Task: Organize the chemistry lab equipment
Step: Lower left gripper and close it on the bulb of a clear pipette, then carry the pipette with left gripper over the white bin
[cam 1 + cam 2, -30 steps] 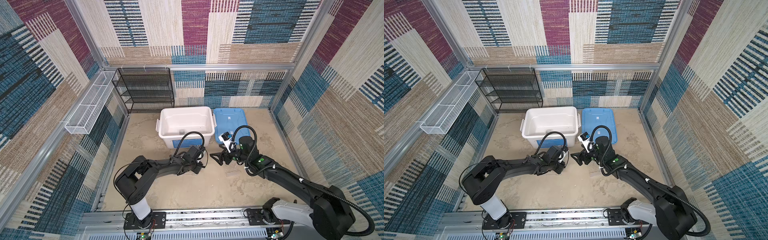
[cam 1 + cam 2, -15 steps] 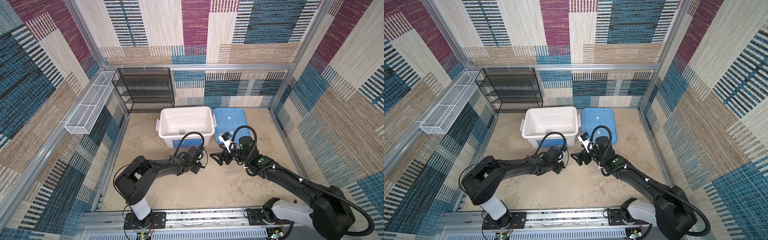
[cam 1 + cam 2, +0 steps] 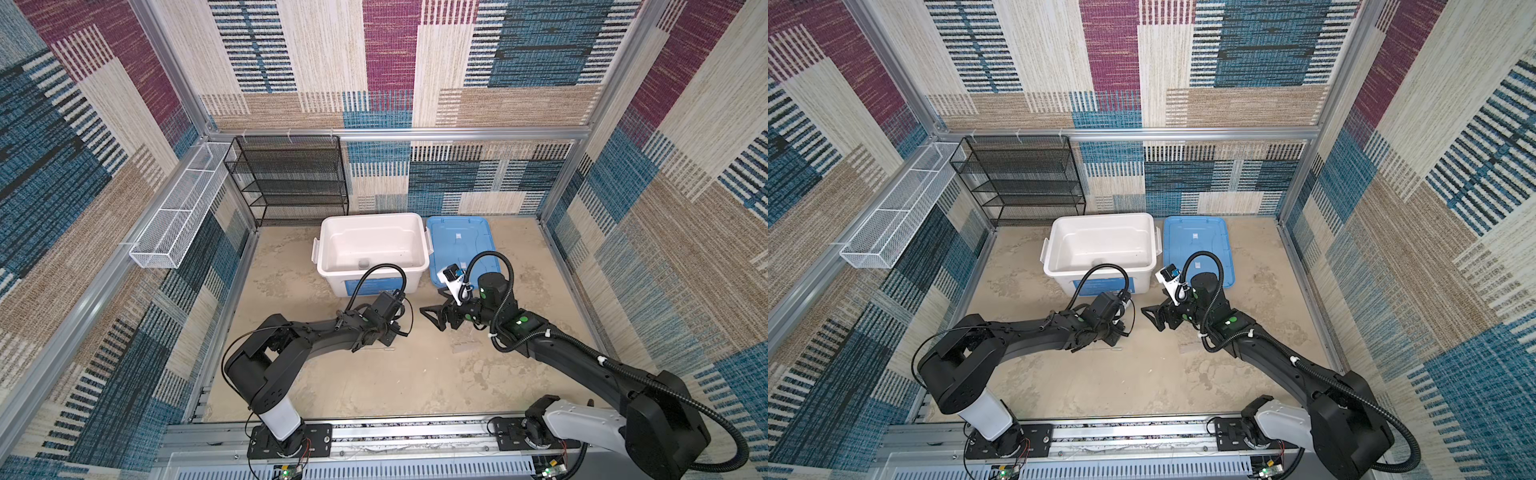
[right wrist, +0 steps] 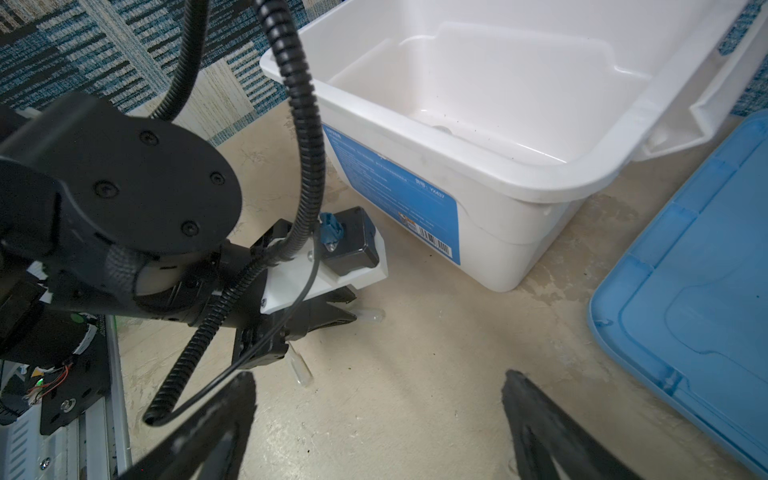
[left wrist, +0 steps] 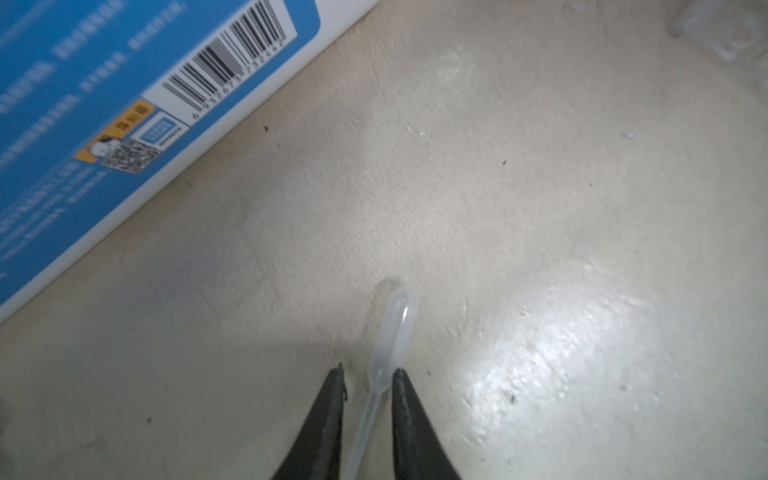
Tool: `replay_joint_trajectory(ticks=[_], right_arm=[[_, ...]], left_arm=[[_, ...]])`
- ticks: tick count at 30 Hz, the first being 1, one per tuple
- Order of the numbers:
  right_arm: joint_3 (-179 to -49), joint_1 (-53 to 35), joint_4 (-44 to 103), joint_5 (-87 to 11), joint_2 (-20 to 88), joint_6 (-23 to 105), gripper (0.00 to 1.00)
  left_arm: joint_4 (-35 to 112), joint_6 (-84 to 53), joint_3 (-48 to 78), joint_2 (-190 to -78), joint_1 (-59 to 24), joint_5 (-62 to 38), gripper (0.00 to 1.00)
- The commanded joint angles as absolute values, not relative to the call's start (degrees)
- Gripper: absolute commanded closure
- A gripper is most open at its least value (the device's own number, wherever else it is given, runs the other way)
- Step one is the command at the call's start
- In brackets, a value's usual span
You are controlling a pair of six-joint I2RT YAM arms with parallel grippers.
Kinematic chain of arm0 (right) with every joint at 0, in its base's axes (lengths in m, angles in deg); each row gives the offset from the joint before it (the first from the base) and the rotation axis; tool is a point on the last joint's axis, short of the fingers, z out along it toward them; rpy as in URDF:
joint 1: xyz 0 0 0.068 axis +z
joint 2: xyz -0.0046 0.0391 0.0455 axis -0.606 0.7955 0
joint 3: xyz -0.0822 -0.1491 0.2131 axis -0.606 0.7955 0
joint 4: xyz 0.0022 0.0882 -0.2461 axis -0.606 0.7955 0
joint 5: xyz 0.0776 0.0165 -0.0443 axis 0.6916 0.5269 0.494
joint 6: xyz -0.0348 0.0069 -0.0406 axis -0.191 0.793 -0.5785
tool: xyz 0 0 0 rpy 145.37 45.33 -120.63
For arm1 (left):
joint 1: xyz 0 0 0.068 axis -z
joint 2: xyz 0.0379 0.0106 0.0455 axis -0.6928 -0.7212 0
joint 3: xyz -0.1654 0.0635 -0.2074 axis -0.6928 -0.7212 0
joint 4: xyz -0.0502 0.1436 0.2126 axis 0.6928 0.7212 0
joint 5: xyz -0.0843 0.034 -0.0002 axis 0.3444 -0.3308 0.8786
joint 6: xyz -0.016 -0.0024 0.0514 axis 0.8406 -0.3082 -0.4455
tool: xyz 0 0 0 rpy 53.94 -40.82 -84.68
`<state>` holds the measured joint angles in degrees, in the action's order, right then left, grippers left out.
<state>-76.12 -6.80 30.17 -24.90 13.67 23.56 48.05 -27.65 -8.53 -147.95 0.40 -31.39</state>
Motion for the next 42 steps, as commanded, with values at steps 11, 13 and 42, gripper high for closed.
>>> replay_joint_trajectory(ticks=[11, 13, 42], right_arm=[[-76.4, -6.7, 28.4, -25.9, 14.3, 24.1, 0.06], [-76.5, -6.7, 28.3, -25.8, 14.3, 24.2, 0.06], [-81.2, -7.1, 20.9, -42.7, 7.4, 25.1, 0.05]], left_arm=[[47.5, -26.1, -7.9, -149.7, 0.4, -29.0, 0.85], [47.9, -25.6, -7.8, -148.4, 0.3, -29.5, 0.86], [66.1, -13.2, 22.2, -137.6, -1.0, -20.3, 0.94]])
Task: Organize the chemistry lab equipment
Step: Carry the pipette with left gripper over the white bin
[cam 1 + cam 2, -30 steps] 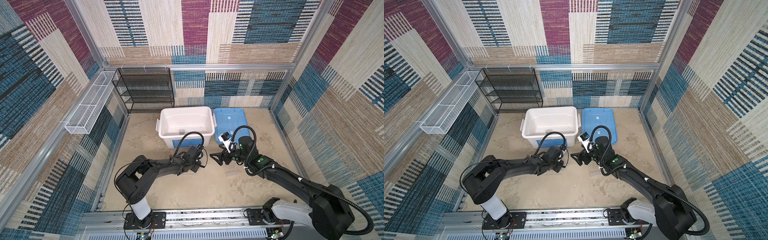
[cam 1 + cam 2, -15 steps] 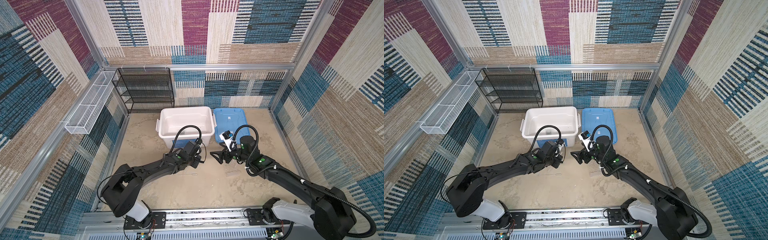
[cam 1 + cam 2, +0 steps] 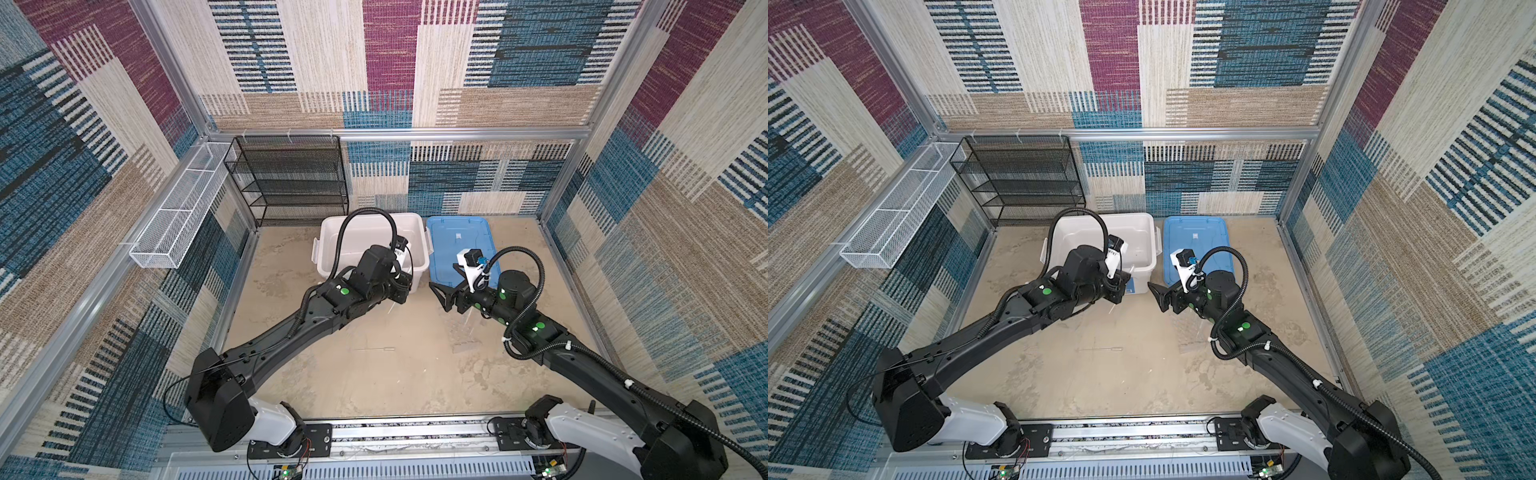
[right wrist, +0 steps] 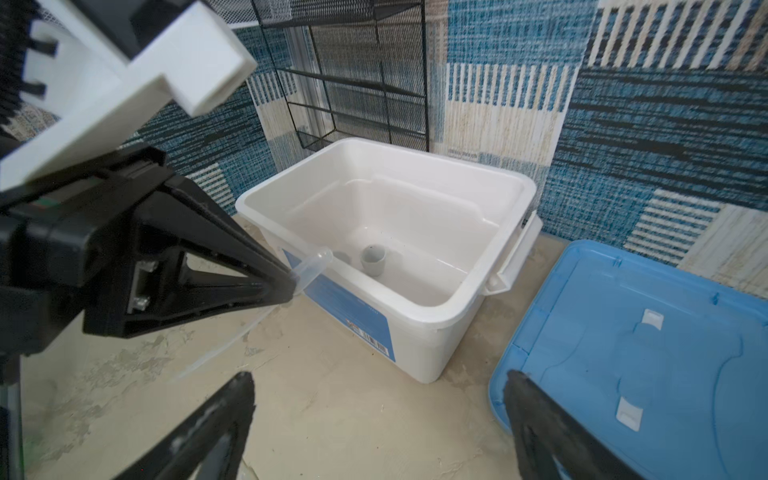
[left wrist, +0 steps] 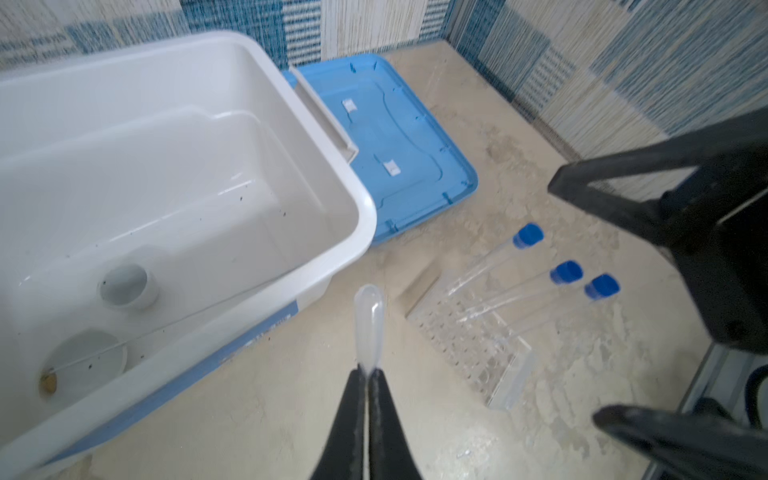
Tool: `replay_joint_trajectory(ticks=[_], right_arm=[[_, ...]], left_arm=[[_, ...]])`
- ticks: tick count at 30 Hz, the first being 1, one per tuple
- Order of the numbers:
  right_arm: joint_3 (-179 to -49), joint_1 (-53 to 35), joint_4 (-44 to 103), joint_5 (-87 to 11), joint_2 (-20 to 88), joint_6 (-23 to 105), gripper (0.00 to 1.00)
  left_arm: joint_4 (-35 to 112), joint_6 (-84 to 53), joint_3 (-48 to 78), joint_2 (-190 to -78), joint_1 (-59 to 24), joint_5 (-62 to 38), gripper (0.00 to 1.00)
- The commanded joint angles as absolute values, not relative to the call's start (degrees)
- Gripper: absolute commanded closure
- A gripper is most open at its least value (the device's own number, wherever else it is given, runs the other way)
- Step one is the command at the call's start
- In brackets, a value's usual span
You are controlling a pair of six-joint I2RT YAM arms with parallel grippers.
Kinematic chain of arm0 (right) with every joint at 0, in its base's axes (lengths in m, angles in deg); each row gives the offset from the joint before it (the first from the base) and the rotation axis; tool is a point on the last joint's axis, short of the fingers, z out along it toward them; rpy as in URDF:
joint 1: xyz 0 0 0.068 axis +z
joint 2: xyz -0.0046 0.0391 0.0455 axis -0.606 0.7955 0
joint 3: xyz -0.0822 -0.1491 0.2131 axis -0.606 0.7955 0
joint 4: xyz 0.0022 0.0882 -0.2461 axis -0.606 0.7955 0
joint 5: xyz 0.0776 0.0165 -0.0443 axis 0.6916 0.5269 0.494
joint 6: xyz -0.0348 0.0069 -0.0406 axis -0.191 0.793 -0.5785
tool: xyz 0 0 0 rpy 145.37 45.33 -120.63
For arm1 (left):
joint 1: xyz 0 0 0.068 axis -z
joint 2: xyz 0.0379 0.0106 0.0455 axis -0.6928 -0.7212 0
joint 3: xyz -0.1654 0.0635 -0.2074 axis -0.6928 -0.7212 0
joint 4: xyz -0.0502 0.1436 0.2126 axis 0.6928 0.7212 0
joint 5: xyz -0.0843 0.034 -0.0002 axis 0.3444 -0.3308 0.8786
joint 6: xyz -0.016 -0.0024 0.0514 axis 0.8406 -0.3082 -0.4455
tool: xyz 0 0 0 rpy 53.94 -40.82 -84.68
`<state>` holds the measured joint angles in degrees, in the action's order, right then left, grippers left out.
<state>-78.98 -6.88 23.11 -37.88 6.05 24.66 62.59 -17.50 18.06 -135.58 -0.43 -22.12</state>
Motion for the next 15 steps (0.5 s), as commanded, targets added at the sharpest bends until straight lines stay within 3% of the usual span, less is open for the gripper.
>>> replay_joint_trajectory(ticks=[1, 15], right_arm=[[-82.7, -7.6, 21.8, -43.3, 8.6, 25.3, 0.05], [-102.5, -14.6, 29.0, -38.1, 26.2, 29.3, 0.05]], left_arm=[[66.1, -12.5, 24.3, -138.9, -1.5, -19.7, 0.94], [58.6, -0.6, 44.9, -161.1, -10.0, -19.7, 0.95]])
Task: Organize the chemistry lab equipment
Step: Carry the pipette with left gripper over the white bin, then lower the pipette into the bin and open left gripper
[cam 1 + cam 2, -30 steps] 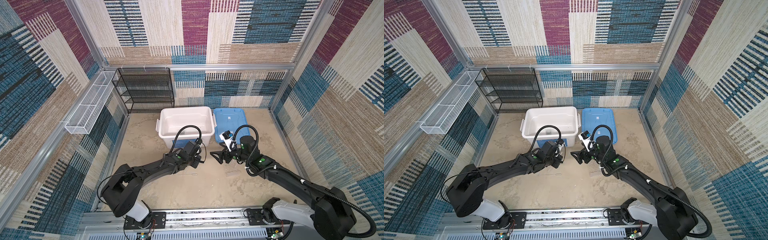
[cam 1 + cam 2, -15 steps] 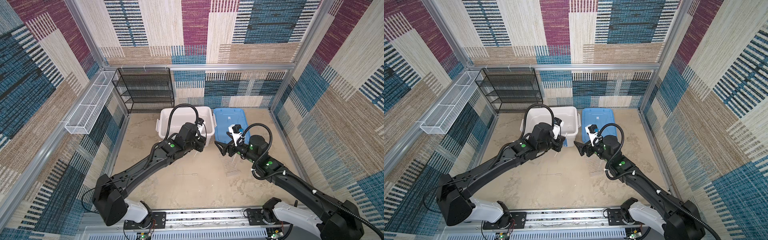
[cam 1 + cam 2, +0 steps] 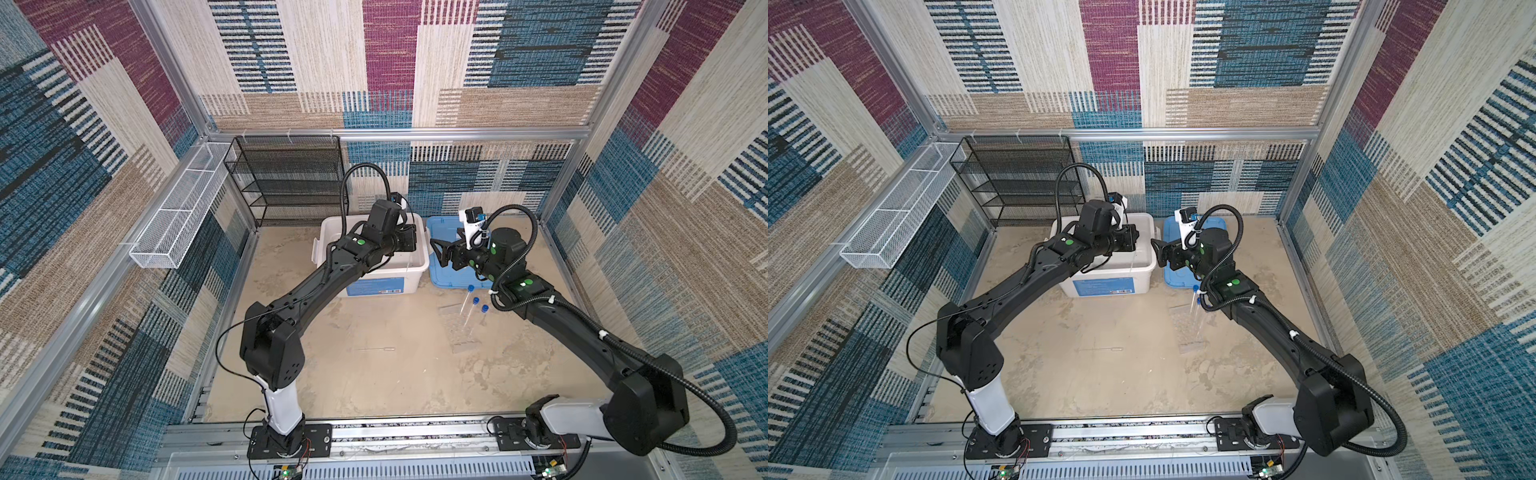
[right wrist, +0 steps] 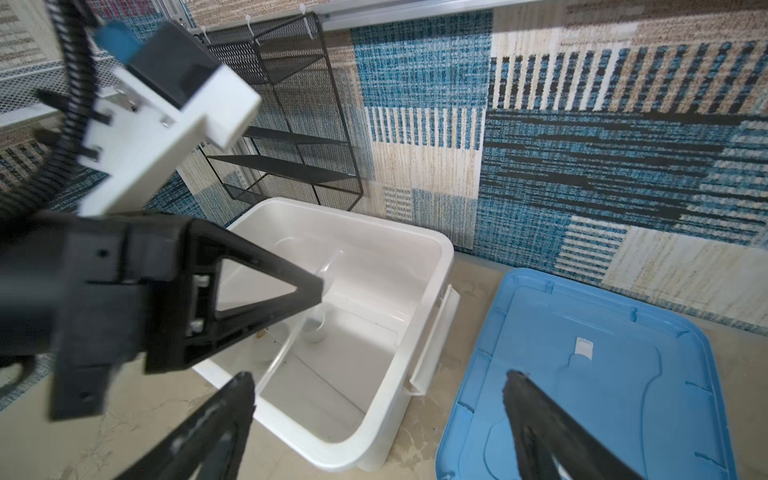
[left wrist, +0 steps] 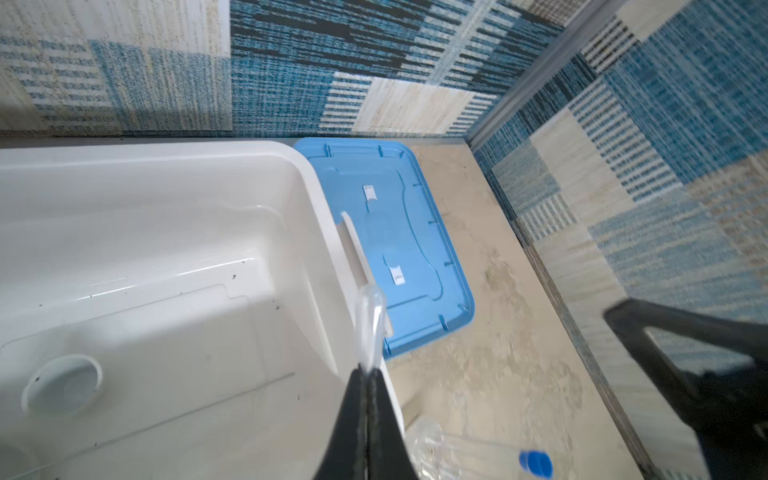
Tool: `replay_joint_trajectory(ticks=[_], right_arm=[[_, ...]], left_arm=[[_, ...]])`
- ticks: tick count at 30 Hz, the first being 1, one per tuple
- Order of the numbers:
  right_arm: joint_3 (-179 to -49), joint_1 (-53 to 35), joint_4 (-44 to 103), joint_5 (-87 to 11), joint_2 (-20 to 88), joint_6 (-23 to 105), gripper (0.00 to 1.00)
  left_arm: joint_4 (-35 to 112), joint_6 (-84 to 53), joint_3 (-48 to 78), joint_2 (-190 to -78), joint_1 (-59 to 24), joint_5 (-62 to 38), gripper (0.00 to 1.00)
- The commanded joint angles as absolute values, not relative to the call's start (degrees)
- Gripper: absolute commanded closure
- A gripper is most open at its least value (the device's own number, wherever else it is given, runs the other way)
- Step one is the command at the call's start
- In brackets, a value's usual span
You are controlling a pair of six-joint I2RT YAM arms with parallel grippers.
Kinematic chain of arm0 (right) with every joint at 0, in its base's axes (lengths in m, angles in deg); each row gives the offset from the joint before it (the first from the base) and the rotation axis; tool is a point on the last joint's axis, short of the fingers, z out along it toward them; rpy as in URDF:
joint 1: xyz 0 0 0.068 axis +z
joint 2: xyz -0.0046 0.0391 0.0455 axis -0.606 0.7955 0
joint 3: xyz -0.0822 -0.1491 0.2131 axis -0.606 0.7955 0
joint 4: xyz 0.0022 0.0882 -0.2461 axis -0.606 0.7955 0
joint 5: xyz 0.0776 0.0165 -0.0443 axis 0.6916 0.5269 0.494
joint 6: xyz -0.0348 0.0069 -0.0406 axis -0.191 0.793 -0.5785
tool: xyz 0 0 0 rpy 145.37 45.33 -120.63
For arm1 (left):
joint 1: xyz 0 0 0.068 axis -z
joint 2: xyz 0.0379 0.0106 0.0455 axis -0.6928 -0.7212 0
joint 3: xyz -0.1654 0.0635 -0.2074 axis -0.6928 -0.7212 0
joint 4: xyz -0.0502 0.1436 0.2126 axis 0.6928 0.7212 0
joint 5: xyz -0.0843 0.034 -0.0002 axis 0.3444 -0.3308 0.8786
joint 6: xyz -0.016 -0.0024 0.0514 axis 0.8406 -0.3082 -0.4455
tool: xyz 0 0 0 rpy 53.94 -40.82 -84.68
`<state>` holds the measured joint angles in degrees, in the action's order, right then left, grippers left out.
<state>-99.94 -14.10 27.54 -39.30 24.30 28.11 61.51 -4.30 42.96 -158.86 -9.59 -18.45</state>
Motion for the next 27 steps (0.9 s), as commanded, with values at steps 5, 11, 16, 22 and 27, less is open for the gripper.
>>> replay_joint_trajectory(ticks=[5, 11, 16, 22, 27], right_arm=[[-107.8, -15.2, 32.5, -37.8, 31.0, 27.6, 0.06], [-108.9, -15.2, 34.0, -37.9, 33.5, 25.2, 0.06], [-108.0, -15.2, 33.1, -35.9, 34.1, 24.6, 0.07], [-110.5, -15.2, 36.2, -36.1, 36.7, 23.2, 0.08], [-116.0, -15.2, 42.2, -32.9, 40.3, 21.7, 0.09]], left_arm=[[52.6, 5.5, 45.8, -167.1, -11.6, -17.1, 0.95], [52.1, 6.4, 48.3, -173.0, -11.8, -18.8, 0.95], [50.5, 8.1, 47.9, -176.7, -12.1, -18.9, 0.95], [49.0, 9.6, 46.2, -178.7, -12.1, -18.5, 0.94], [48.8, 10.5, 45.2, -180.3, -12.4, -17.8, 0.91]])
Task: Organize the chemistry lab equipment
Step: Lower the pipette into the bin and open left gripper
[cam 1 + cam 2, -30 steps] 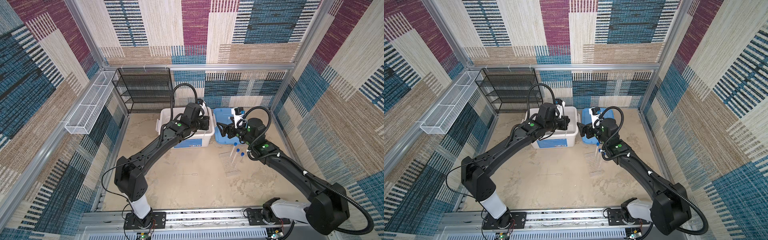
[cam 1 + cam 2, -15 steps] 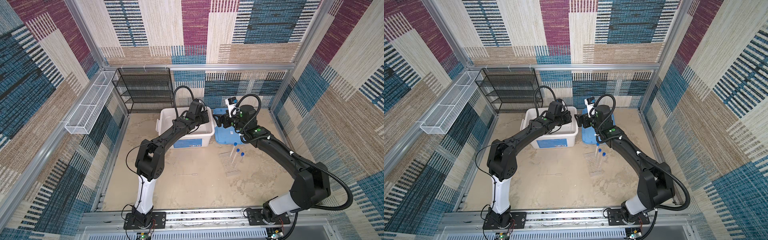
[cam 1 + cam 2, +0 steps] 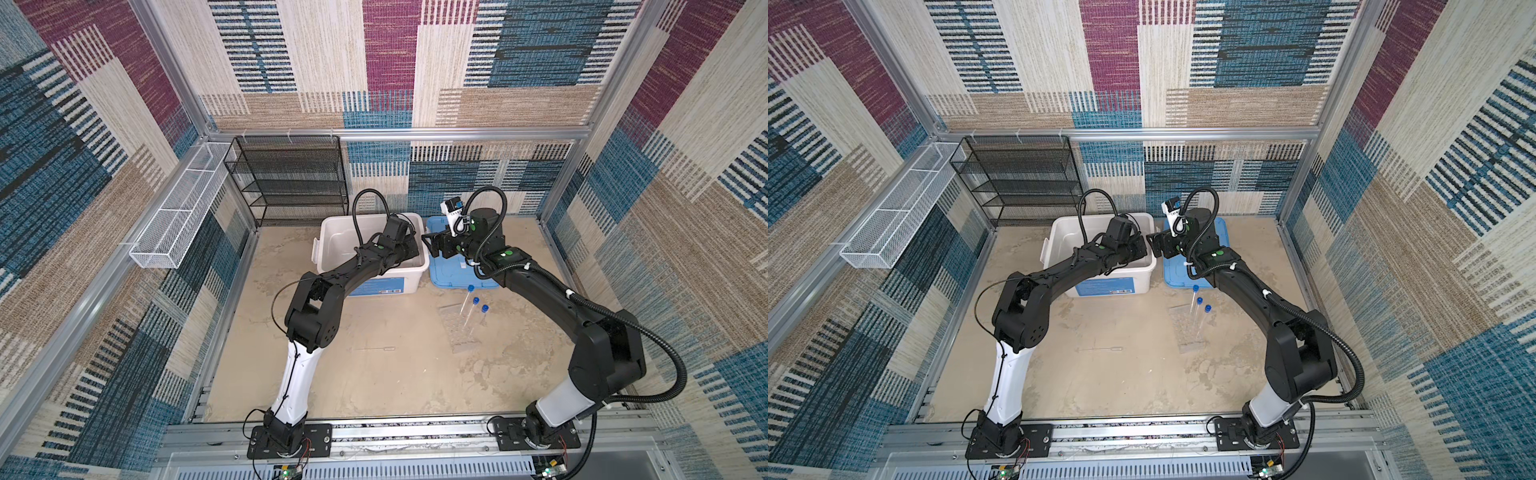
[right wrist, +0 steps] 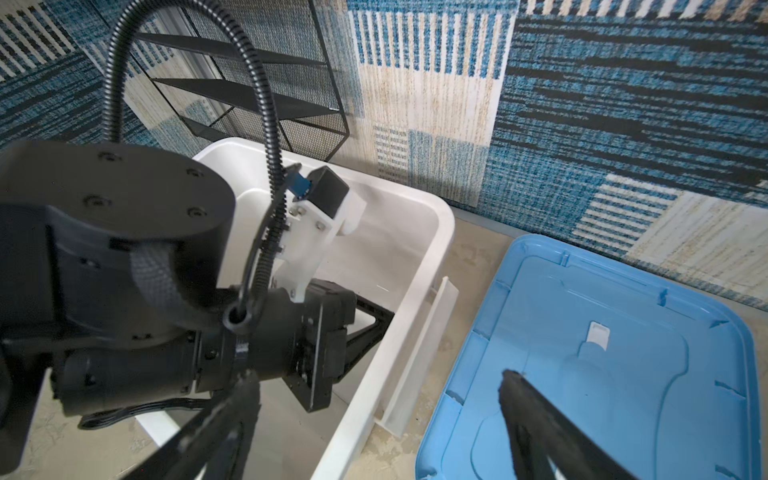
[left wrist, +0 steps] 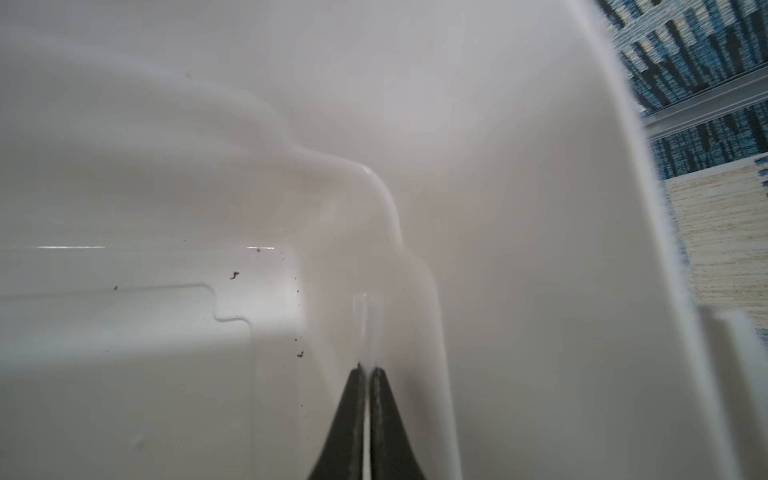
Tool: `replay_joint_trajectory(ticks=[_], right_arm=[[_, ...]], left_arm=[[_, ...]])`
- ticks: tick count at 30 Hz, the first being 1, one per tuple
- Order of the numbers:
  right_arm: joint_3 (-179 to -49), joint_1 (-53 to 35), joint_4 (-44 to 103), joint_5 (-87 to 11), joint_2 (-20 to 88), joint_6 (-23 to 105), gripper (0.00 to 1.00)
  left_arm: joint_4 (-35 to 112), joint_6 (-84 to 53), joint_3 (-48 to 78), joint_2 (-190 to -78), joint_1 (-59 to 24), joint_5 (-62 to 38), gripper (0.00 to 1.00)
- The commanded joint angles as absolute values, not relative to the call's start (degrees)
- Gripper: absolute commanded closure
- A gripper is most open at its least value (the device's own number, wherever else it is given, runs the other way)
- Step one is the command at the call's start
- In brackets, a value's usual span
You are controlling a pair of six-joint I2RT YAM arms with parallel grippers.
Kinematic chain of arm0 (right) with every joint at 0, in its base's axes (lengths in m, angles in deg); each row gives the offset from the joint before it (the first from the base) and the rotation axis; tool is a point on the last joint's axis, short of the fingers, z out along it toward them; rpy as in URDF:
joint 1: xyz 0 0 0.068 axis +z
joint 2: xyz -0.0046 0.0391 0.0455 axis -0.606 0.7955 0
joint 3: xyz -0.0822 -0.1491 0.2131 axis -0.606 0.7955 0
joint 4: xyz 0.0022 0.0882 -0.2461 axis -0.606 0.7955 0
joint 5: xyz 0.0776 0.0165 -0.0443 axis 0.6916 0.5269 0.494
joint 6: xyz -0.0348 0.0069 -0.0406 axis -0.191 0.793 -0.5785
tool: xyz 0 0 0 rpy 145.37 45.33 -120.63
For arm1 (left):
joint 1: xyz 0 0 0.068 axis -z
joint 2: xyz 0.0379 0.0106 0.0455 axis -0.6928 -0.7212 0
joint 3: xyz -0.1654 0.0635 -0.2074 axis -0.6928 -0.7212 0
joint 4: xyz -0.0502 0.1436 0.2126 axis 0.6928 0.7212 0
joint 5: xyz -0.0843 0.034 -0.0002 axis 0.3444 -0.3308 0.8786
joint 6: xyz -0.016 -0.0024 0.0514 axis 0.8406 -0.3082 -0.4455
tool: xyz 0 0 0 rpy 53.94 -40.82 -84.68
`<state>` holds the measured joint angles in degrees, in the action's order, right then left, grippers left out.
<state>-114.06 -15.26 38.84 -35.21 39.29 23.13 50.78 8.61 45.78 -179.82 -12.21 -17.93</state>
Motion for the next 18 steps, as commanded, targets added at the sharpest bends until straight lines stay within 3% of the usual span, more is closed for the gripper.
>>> replay_joint_trajectory(ticks=[1, 18], right_arm=[[-116.6, -15.2, 42.9, -32.3, 40.7, 21.5, 0.09], [-121.1, -15.2, 47.0, -28.8, 44.5, 21.7, 0.13]], left_arm=[[48.6, 10.6, 45.0, -180.5, -12.5, -17.7, 0.91], [54.2, 8.9, 49.1, -186.3, -12.5, -16.8, 0.81]])
